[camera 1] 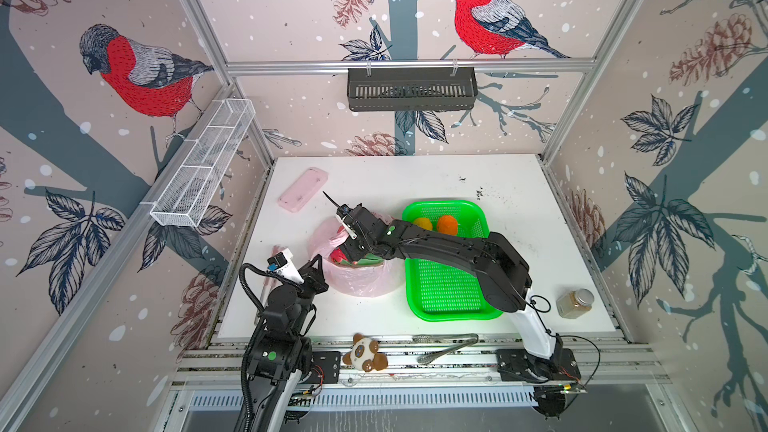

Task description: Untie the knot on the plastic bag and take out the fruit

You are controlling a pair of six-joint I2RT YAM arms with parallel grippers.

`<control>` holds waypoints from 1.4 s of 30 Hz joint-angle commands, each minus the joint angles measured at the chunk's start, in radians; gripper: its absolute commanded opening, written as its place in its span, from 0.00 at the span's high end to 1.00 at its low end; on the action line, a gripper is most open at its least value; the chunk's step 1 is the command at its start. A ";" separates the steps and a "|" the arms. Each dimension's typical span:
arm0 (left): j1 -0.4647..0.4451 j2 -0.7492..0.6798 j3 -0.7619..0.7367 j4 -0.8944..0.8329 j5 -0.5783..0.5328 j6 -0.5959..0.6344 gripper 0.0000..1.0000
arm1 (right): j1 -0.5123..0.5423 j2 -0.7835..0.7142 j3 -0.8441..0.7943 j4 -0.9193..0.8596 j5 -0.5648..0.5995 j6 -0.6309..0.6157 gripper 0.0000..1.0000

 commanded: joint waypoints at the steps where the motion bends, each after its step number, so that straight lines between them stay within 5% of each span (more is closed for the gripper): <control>1: 0.000 0.006 0.011 0.031 -0.022 0.011 1.00 | -0.008 0.002 0.011 -0.014 -0.018 -0.047 0.23; 42: 0.000 0.001 -0.047 0.028 -0.005 -0.012 1.00 | -0.009 0.146 0.114 -0.031 -0.130 -0.112 0.09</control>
